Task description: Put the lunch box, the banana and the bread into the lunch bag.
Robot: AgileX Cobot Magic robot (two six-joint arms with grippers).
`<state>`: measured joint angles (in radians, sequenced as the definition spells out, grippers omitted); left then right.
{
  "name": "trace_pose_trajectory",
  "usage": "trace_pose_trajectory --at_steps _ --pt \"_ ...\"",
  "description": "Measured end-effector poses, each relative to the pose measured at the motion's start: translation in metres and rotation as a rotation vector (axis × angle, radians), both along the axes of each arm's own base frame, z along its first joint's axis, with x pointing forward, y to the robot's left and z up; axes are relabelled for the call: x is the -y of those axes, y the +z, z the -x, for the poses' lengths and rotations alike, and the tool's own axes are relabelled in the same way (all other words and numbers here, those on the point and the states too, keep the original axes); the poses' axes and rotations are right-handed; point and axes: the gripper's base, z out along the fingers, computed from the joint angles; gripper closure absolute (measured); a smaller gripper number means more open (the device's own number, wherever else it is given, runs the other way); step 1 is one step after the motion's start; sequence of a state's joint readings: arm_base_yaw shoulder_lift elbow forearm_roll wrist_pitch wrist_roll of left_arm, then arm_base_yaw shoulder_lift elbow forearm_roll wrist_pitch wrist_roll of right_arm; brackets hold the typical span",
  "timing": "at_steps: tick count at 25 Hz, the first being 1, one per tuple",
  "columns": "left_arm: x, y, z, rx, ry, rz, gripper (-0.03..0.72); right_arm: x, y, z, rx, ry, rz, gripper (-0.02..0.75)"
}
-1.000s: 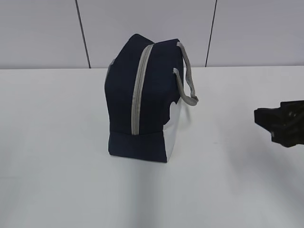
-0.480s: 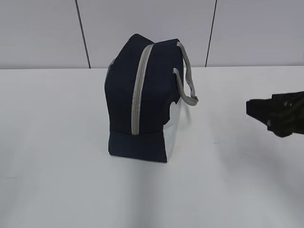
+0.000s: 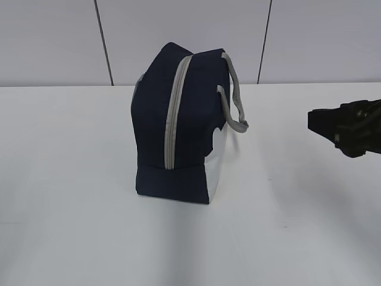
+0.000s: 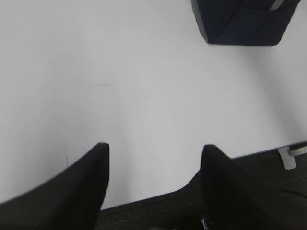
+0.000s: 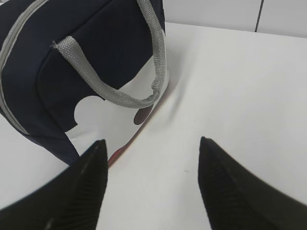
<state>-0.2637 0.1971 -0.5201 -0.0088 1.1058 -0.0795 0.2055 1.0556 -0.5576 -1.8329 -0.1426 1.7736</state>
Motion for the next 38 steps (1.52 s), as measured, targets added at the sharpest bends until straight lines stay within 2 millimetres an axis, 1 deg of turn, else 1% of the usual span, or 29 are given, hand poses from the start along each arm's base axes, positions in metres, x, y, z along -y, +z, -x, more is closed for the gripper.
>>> trace_pose_trajectory --at_steps 12,16,19,20,22,24,25,28,30,32,36,38 --pt "0.0 0.0 0.0 0.001 0.0 0.0 0.264 0.001 0.0 -0.001 0.004 -0.012 0.003 0.297" --pt "0.0 0.0 0.0 0.001 0.0 -0.001 0.264 0.003 0.001 -0.002 0.046 0.002 0.08 0.297" --pt "0.0 0.0 0.0 0.001 0.0 -0.001 0.264 0.003 0.003 -0.003 0.073 -0.002 0.093 0.298" --pt "0.0 0.0 0.0 0.001 0.0 -0.001 0.264 0.003 0.004 -0.003 0.075 -0.018 0.078 0.298" --pt "0.0 0.0 0.0 0.001 0.0 -0.001 0.264 0.003 0.003 -0.003 0.079 -0.043 0.135 0.298" --pt "0.0 0.0 0.0 0.001 0.0 -0.001 0.264 0.002 0.0 -0.001 0.033 -0.059 0.188 0.298" --pt "0.0 0.0 0.0 0.001 0.0 -0.001 0.264 0.0 -0.003 0.002 0.003 -0.035 0.252 0.299" --pt "0.0 0.0 0.0 0.002 0.0 -0.001 0.264 -0.011 -0.009 0.011 -0.111 0.07 0.319 0.299" --pt "0.0 0.0 0.0 0.002 0.0 -0.001 0.264 -0.018 -0.004 0.016 -0.144 0.144 0.307 0.3" --pt "0.0 0.0 0.0 0.002 0.0 0.0 0.264 -0.02 -0.001 0.021 -0.157 0.171 0.292 0.3" --pt "0.0 0.0 0.0 0.002 0.0 0.0 0.264 -0.02 0.004 0.025 -0.158 0.184 0.271 0.3" --pt "0.0 0.0 0.0 0.002 0.0 0.0 0.264 -0.02 0.003 0.029 -0.188 0.189 0.261 0.3"
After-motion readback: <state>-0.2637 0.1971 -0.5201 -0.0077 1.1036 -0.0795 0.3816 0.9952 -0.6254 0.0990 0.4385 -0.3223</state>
